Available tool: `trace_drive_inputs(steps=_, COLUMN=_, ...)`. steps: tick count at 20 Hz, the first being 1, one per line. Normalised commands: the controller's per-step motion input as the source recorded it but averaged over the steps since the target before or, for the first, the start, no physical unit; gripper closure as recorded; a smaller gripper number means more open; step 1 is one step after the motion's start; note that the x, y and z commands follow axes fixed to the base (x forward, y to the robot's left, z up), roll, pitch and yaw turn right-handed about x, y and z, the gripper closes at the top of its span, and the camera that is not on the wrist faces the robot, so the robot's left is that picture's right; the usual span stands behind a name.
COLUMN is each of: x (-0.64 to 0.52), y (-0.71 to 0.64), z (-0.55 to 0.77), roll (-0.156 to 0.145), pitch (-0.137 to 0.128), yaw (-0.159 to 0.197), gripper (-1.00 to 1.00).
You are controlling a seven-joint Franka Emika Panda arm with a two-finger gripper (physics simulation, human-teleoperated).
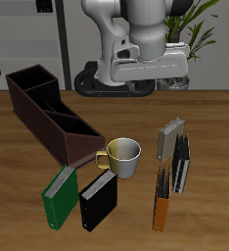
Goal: Place the orange book into the right desk caddy's back compartment
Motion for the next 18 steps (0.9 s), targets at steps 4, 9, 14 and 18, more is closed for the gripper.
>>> trace_drive_inputs(steps=4, x=0.39, y=0.47, z=0.22, roll=0.003, pitch=-0.044, yaw=-0.026, gripper=-1.0)
trace_drive_inputs(steps=9, x=0.38, y=0.19, z=0.05, roll=-0.036, pitch=-0.004, yaw=-0.035, gripper=-1.0)
trace_drive_inputs(steps=14, x=0.46, y=0.08, z=-0.02, roll=-0.052, pitch=0.003, yaw=-0.035, gripper=-1.0)
trace_drive_inputs(steps=18, x=0.43, y=0.02, z=-0.01, roll=-0.02, pitch=-0.017, yaw=0.007, gripper=-1.0)
